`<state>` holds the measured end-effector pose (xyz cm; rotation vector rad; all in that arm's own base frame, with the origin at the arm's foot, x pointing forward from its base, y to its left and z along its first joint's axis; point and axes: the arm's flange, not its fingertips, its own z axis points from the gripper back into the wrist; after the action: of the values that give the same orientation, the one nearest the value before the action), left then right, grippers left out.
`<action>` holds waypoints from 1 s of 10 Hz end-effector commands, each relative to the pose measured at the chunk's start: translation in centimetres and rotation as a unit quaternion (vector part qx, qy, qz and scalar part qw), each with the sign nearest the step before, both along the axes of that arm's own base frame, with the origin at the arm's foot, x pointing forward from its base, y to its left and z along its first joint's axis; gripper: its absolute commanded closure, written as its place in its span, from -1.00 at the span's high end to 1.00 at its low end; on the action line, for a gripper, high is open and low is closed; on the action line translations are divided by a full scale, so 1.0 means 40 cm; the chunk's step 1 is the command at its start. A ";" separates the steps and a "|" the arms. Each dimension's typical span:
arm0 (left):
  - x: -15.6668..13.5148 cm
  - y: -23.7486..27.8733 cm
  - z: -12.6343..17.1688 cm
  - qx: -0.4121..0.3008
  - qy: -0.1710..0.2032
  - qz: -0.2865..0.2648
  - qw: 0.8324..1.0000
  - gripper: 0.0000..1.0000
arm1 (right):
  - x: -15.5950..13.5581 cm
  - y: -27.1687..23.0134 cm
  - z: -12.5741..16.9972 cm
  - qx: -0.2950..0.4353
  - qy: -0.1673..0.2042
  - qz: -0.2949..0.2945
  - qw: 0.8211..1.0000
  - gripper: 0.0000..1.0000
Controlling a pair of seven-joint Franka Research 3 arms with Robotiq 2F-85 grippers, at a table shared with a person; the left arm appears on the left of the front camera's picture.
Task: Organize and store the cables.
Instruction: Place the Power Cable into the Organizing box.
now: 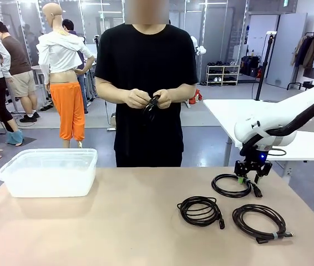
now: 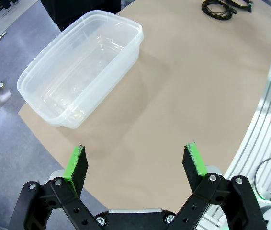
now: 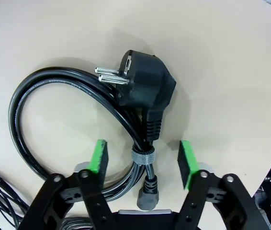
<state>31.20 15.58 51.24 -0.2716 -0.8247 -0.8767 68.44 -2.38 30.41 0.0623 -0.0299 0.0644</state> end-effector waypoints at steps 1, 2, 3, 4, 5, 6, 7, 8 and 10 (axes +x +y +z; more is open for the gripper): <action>0.004 0.003 -0.002 -0.004 -0.008 -0.006 1.000 1.00 | 0.022 0.019 -0.003 -0.007 0.013 -0.013 1.000 -1.00; 0.004 0.003 -0.002 -0.004 -0.008 -0.006 1.000 1.00 | 0.024 0.024 -0.005 -0.010 0.014 -0.012 1.000 -1.00; 0.004 0.003 -0.002 -0.004 -0.008 -0.006 1.000 1.00 | 0.024 0.025 -0.001 -0.008 0.012 -0.015 1.000 -1.00; 0.004 0.003 -0.002 -0.004 -0.008 -0.006 1.000 1.00 | 0.024 0.027 0.005 -0.009 0.009 -0.017 1.000 -0.92; 0.004 0.003 -0.002 -0.004 -0.008 -0.006 1.000 1.00 | 0.024 0.028 0.009 -0.010 0.008 -0.019 1.000 -1.00; 0.004 0.003 -0.002 -0.004 -0.008 -0.006 1.000 1.00 | 0.020 0.032 0.020 -0.011 0.007 -0.023 1.000 -1.00; 0.004 0.003 -0.002 -0.004 -0.008 -0.006 1.000 1.00 | 0.008 0.042 0.053 -0.009 0.008 -0.023 1.000 -1.00; 0.004 0.003 -0.002 -0.004 -0.008 -0.006 1.000 1.00 | -0.010 0.060 0.111 -0.015 0.004 -0.023 1.000 -1.00; 0.004 0.003 -0.002 -0.004 -0.008 -0.006 1.000 1.00 | -0.052 0.103 0.221 -0.025 -0.007 -0.021 0.999 -1.00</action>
<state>31.20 15.57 51.24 -0.2715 -0.8245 -0.8767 67.88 0.50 37.32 0.0416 -0.0463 0.0505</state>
